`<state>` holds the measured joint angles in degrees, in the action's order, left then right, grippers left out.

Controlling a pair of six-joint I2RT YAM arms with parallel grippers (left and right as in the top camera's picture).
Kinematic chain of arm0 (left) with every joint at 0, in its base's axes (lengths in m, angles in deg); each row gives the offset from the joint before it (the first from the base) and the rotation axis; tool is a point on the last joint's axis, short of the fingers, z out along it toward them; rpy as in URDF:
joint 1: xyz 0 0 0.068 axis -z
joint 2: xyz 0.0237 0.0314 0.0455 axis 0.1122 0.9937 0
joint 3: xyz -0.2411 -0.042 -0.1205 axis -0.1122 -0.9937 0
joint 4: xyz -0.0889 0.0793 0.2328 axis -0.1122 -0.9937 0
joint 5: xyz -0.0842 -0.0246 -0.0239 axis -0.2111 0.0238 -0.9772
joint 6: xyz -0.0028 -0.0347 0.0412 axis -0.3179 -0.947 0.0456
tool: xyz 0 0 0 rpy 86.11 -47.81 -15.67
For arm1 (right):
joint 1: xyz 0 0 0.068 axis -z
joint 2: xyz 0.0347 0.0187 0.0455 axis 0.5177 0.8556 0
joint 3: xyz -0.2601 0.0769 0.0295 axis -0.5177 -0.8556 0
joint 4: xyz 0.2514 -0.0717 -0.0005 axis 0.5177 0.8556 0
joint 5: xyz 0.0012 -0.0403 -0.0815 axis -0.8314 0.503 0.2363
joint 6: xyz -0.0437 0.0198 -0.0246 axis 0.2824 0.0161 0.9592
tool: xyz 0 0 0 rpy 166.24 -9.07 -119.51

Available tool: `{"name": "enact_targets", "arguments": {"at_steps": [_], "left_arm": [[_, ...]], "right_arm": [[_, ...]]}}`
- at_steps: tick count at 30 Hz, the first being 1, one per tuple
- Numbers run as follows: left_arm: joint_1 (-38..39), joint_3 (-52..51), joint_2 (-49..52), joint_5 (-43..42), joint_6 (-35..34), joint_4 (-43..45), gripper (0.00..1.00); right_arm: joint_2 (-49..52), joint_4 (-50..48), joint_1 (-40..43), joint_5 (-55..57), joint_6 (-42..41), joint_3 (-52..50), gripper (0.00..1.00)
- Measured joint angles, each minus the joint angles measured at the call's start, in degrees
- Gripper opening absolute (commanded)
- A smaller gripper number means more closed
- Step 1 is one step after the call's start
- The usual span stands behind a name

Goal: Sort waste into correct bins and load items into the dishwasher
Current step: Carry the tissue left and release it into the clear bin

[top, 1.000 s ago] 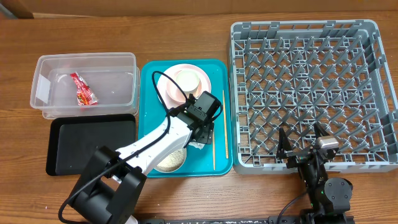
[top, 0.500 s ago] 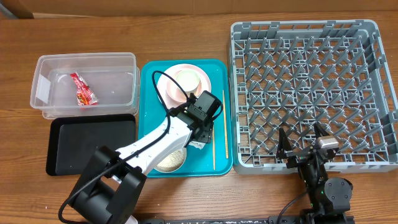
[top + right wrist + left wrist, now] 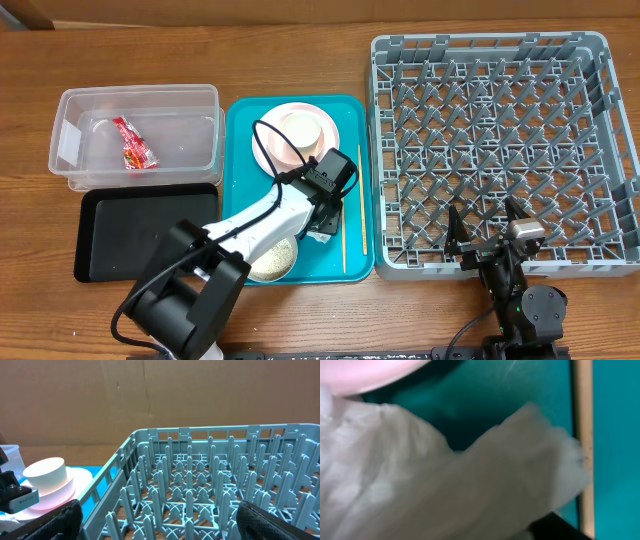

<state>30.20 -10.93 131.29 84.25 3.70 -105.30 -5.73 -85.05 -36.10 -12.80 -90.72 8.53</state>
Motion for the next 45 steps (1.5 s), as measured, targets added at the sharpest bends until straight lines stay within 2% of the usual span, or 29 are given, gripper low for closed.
{"name": "enact_targets", "arguments": {"at_steps": [4,5,7,13,17,20,24,27,34,36,38,42,43,45], "left_arm": [[-0.83,1.11,0.02,-0.46,0.57,-2.95,0.32],[-1.05,1.51,0.04,-0.5,0.96,-3.65,0.2],[-1.16,3.69,0.04,-0.52,1.53,-6.56,0.04],[-1.42,16.5,0.02,0.52,3.13,-16.83,0.04],[-3.15,28.35,0.13,4.76,3.54,-26.8,0.04],[-5.79,34.14,0.13,8.44,3.96,-29.97,0.04],[-12.22,37.99,0.13,13.09,4.17,-29.4,0.04],[-20.57,38.03,0.24,14.25,4.13,-27.5,0.04],[-36.37,38.03,4.9,6.45,3.96,-20.83,0.04],[-38.86,38.03,7.85,4.35,3.96,-20.28,0.08],[-40.35,38.03,10.34,2.71,3.93,-20.31,0.2],[-41.66,38.01,13.38,0.55,4.13,-20.59,0.64],[-41.66,38.01,13.55,0.22,4.26,-20.59,0.69],[-41.62,38.01,13.55,-0.35,4.28,-20.61,0.72]], "right_arm": [[0.0,0.0,0.02,-0.02,-0.02,0.0,1.0],[0.0,0.07,0.02,-0.04,0.0,0.0,1.0],[0.0,0.02,0.02,-0.04,-0.02,0.0,1.0],[0.0,0.04,0.02,-0.04,0.0,0.0,1.0],[0.0,0.04,0.02,-0.02,-0.02,0.0,1.0],[0.0,0.04,0.02,-0.02,0.0,0.0,1.0],[0.0,0.04,0.02,-0.02,-0.02,0.0,1.0],[0.0,0.0,0.02,-0.04,0.0,0.0,1.0],[0.0,0.02,0.02,-0.04,-0.02,0.0,1.0],[0.0,0.02,0.02,-0.04,0.02,0.0,1.0],[0.0,0.04,0.02,-0.02,-0.02,0.0,1.0],[0.0,0.02,0.0,-0.04,0.0,0.0,1.0],[0.0,0.02,0.02,0.0,0.0,0.0,1.0],[0.0,0.02,0.02,-0.02,0.0,0.0,1.0]]}}
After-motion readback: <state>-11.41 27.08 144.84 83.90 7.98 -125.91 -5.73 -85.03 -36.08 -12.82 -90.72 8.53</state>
